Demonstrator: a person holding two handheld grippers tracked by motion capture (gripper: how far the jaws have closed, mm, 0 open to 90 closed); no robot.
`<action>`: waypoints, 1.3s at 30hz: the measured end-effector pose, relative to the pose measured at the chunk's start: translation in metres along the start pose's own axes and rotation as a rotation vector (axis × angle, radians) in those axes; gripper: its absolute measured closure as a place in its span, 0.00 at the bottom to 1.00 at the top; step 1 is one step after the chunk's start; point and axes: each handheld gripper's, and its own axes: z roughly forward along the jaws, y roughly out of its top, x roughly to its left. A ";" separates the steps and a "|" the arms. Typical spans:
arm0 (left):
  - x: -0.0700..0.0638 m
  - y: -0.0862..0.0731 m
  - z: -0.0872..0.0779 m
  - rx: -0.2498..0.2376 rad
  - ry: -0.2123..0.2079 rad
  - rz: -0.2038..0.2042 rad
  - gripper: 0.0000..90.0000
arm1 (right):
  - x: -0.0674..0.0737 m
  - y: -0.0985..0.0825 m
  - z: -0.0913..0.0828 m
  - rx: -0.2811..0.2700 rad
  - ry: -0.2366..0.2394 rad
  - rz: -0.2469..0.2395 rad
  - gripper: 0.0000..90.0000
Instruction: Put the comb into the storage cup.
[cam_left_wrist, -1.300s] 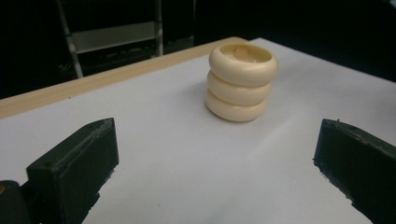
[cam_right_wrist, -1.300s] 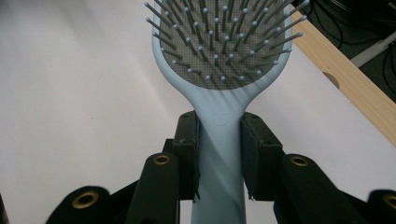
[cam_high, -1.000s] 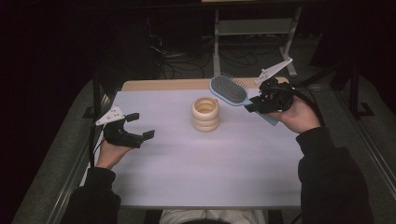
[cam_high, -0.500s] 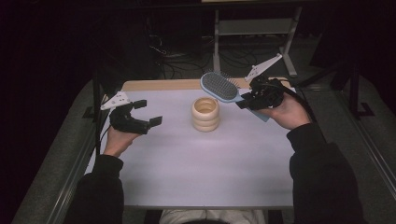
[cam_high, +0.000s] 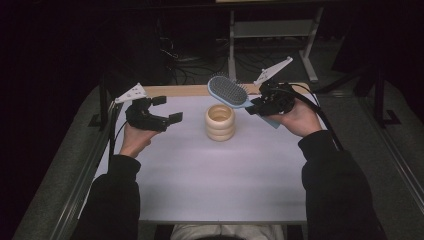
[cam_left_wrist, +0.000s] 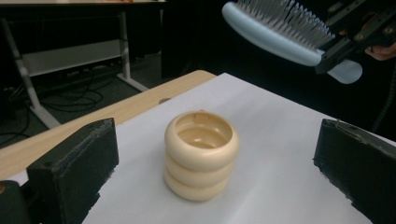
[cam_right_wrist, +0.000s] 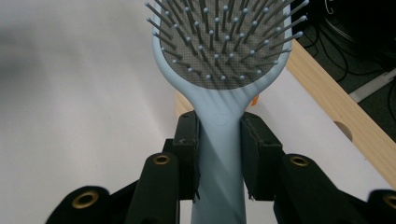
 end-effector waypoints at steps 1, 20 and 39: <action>-0.001 0.002 0.002 0.011 0.001 0.008 0.00 | 0.000 0.001 0.001 0.000 0.000 -0.002 0.76; 0.002 0.037 0.035 -0.049 -0.043 -0.081 0.00 | 0.003 0.017 0.017 -0.028 0.003 -0.018 0.76; 0.004 0.050 0.061 -0.056 -0.044 -0.168 0.00 | 0.004 0.033 0.035 -0.077 -0.001 -0.021 0.76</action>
